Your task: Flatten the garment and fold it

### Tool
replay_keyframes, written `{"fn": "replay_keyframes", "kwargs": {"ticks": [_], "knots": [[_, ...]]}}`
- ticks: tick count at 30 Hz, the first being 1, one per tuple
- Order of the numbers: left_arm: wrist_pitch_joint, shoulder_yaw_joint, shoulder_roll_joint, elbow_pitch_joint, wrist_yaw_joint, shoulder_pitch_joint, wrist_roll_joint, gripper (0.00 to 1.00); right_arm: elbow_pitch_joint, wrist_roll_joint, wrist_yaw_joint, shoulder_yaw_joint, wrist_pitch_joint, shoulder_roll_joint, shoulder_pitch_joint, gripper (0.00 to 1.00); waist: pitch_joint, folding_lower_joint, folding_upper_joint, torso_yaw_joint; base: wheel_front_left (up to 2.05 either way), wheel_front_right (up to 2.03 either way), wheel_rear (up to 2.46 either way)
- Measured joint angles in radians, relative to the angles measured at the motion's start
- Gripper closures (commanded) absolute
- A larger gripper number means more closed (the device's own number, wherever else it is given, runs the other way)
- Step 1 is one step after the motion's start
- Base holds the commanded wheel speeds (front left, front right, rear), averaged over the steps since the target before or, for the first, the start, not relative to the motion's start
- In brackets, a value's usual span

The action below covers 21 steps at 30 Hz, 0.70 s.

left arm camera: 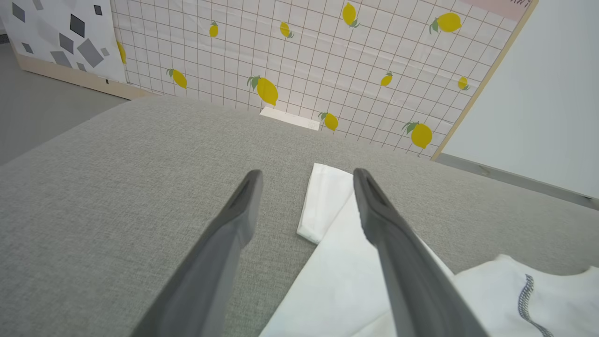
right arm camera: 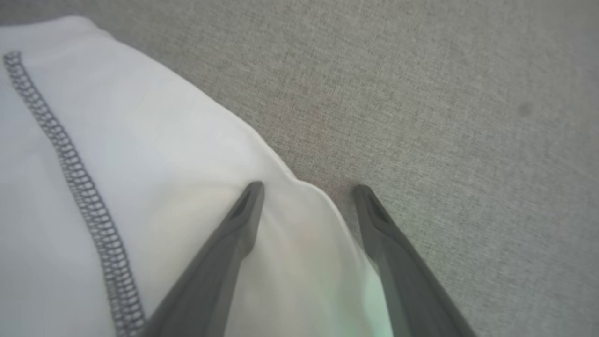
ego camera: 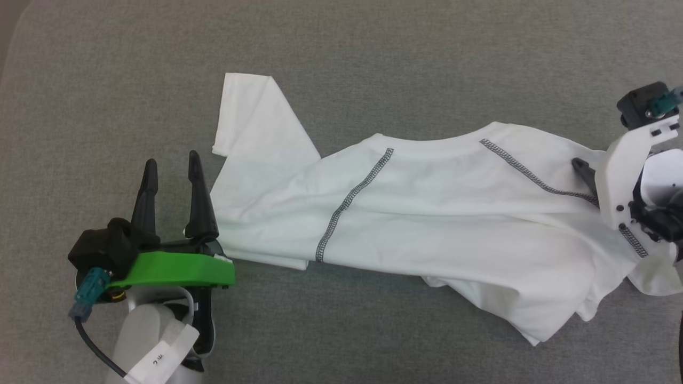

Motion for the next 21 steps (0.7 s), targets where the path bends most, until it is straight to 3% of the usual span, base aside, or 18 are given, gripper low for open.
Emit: {"fn": "replay_keyframes", "kwargs": {"ticks": [1,3,7,15,21], "knots": [[0.0,-0.002,0.0,-0.001,0.0,0.0,-0.001,0.0,0.006,0.01,0.0,0.006,0.013,-0.006,-0.01,0.55,0.004,0.0,0.0,0.004,0.0,0.0,0.0],[0.0,-0.008,0.0,0.001,0.005,0.0,-0.002,0.0,0.009,0.032,0.0,0.011,0.022,-0.012,-0.022,1.0,0.008,0.0,0.0,0.011,0.0,0.0,0.0],[0.0,-0.029,0.0,0.018,0.004,0.0,-0.001,0.0,0.022,0.044,0.001,-0.018,-0.022,-0.009,-0.019,1.0,-0.002,0.0,0.0,0.015,0.0,0.0,0.0],[0.004,-0.083,0.0,0.076,-0.021,-0.002,0.036,0.0,0.012,-0.043,0.001,-0.181,-0.149,0.007,0.11,1.0,-0.068,0.0,0.0,-0.005,0.0,0.0,0.0],[0.133,-0.172,0.016,0.125,-0.058,-0.081,0.077,0.0,-0.043,-0.098,0.001,-0.248,-0.155,0.045,0.193,1.0,-0.118,0.0,0.0001,-0.045,0.0,0.0,0.0]]}}
